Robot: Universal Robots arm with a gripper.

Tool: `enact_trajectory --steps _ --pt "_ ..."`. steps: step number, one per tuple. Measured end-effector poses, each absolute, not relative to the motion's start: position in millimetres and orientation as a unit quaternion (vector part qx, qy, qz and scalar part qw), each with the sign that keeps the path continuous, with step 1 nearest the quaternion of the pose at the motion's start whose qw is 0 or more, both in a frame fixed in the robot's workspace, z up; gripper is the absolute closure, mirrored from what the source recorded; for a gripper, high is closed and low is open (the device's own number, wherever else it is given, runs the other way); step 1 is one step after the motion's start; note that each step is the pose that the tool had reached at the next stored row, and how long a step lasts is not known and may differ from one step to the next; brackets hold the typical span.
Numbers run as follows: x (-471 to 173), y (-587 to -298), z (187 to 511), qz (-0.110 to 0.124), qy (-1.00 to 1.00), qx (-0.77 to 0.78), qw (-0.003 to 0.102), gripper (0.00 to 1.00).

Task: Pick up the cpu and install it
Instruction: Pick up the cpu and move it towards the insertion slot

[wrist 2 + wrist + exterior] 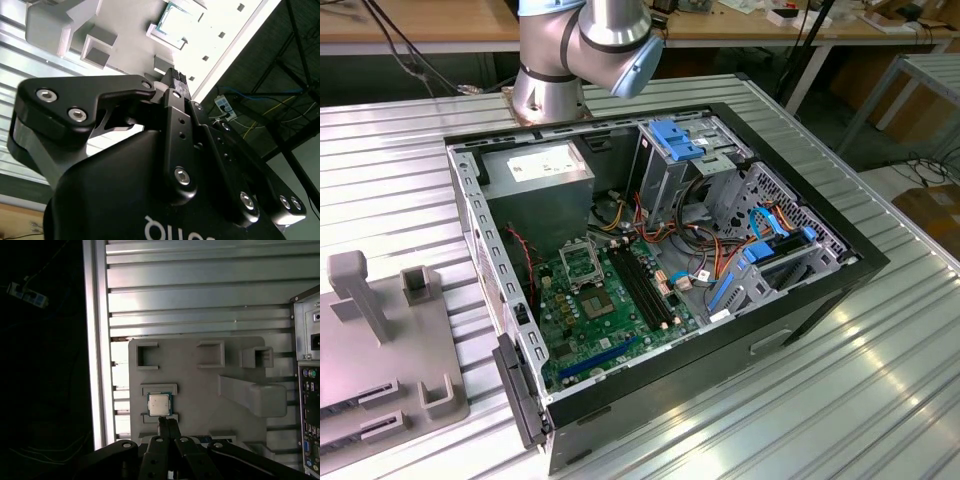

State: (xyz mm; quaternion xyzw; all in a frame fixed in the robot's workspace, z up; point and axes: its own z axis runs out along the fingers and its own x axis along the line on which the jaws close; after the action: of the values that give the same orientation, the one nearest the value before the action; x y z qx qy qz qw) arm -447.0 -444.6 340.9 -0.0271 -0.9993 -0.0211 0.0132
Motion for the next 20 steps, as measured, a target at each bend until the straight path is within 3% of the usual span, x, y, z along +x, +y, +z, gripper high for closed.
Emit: enact_trajectory --steps 2,4,5,6,7,8,20 --pt "-447.0 -444.5 340.9 -0.021 -0.999 -0.027 0.013 0.89" --pt "-447.1 -444.6 340.9 -0.021 -0.999 -0.027 0.013 0.77" --pt "-447.1 -444.5 340.8 -0.021 -0.999 -0.027 0.013 0.77" --pt "-447.1 -444.5 340.8 -0.021 -0.999 -0.027 0.013 0.65" --pt "-447.1 -444.6 340.8 -0.021 -0.999 -0.027 0.013 0.65" --pt "-447.1 -444.6 340.8 -0.021 -0.999 -0.027 0.013 0.58" --pt "-448.7 -444.5 338.4 -0.021 -1.0 -0.016 0.013 0.58"
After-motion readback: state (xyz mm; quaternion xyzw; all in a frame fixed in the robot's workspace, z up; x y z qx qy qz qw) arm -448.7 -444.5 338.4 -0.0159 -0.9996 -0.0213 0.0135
